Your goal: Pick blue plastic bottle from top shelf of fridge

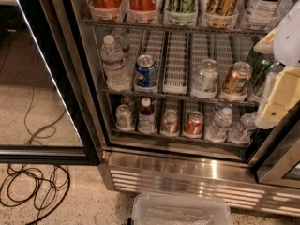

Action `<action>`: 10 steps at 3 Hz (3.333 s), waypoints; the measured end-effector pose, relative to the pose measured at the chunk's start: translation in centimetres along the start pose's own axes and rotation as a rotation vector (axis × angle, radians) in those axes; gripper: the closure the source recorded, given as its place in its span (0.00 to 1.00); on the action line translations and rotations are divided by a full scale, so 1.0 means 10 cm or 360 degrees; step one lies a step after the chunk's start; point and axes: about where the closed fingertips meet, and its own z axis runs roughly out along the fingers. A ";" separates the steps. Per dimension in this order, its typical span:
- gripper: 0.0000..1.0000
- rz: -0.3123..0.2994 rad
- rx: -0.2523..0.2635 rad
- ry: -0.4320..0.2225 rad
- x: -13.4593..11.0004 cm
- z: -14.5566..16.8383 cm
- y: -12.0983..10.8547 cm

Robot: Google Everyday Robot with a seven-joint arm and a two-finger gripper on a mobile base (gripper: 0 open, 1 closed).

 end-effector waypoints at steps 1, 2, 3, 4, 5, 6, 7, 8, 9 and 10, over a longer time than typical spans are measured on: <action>0.00 0.0000 0.0000 0.0000 0.00 0.00 0.00; 0.00 0.0073 0.0083 -0.0027 0.05 -0.02 -0.06; 0.00 0.0323 0.0222 -0.0121 0.18 0.02 -0.28; 0.00 0.0345 0.0270 -0.0148 0.14 -0.02 -0.35; 0.00 0.0345 0.0269 -0.0147 0.14 -0.02 -0.34; 0.00 0.0428 0.0400 -0.0181 0.17 -0.06 -0.44; 0.00 0.0604 0.0522 -0.0309 0.34 0.04 -0.46; 0.00 0.0609 0.0634 -0.0389 0.27 -0.07 -0.64; 0.00 0.0606 0.0642 -0.0409 0.24 -0.08 -0.65; 0.00 0.0608 0.0709 -0.0537 0.11 -0.16 -0.73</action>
Offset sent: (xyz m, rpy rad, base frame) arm 0.0098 -0.0194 0.0024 0.0471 -0.1121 -0.1352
